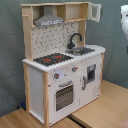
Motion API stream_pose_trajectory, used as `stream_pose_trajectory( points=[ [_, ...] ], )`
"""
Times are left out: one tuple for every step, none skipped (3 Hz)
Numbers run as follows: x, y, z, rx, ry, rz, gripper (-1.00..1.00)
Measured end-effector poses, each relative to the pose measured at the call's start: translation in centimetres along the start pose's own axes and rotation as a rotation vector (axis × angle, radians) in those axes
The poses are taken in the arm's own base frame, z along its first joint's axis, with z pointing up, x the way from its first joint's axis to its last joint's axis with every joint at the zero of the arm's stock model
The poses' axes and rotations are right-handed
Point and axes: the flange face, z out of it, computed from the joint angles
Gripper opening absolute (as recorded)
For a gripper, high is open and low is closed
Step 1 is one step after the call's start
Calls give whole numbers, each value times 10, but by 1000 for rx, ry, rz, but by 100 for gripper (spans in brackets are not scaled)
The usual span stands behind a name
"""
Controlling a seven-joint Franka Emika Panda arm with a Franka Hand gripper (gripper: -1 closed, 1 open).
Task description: Play with the kitchen
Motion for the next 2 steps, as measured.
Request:
stream_pose_trajectory(
  points=[
    [1,-13,27,-7,-66,63,100],
    [1,-14,38,-15,-94,77,100]
  ],
)
